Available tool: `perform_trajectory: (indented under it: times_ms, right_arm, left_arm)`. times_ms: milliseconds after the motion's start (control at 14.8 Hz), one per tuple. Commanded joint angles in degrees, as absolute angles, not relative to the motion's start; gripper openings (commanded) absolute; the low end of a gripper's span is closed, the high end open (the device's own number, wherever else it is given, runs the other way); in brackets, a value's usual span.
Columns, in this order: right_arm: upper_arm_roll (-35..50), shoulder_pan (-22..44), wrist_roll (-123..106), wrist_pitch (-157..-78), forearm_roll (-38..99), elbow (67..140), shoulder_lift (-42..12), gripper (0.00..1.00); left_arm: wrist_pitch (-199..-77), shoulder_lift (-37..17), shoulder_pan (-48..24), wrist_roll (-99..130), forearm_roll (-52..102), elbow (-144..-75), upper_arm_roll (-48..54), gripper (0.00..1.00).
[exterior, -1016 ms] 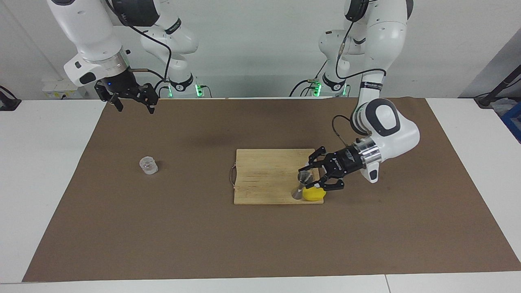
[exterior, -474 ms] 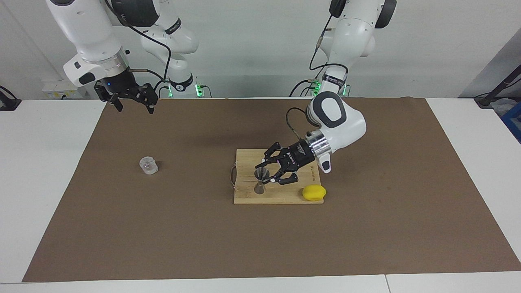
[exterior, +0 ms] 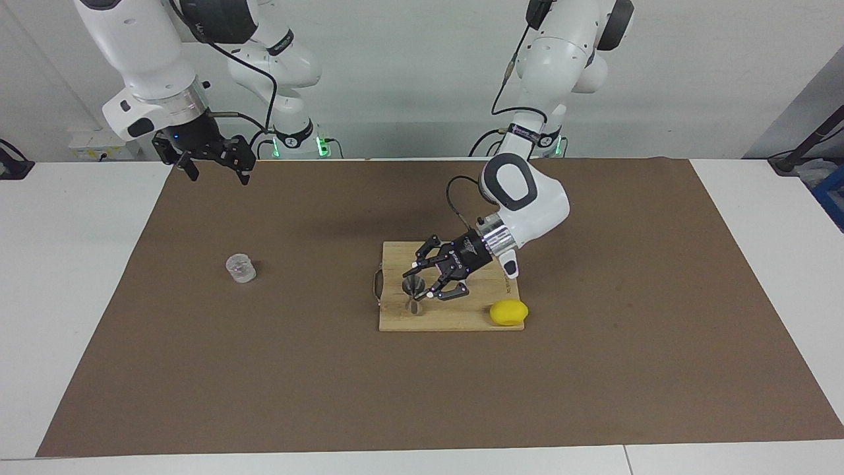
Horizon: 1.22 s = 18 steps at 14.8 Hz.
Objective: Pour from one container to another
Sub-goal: 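Lift the dark cup with the left gripper and carry it onto the board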
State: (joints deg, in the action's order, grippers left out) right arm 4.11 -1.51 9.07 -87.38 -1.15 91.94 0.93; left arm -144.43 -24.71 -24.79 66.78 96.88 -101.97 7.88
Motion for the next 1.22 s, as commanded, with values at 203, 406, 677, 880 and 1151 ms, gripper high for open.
perform_trajectory:
  times_ms: [203, 406, 677, 880, 1151]
  right_arm:
    - [4.4, -2.7, 9.8, -86.5, -0.2, 92.2, 1.1, 1.00]
    - [4.4, -2.8, 13.2, -86.8, 0.0, 92.1, 1.1, 1.00]
    - [4.4, -2.8, 25.8, -87.6, 0.1, 92.0, 0.9, 1.00]
    - [4.4, -3.8, 37.8, -88.9, 2.5, 92.2, 0.3, 1.00]
    - [4.3, -8.1, 50.1, -91.4, 6.6, 94.1, -0.5, 1.00]
  left_arm:
    - [-145.9, -24.2, -26.4, 67.2, 98.2, -103.3, 7.1, 0.00]
    - [-146.1, -24.1, -27.1, 67.2, 98.2, -103.8, 7.0, 0.00]
    - [-146.1, -24.0, -27.1, 67.2, 98.1, -104.6, 7.0, 0.00]
    - [-146.1, -24.0, -26.6, 67.3, 97.6, -104.6, 7.0, 0.95]
    - [-145.2, -23.6, -25.2, 67.6, 95.7, -104.9, 7.1, 1.00]
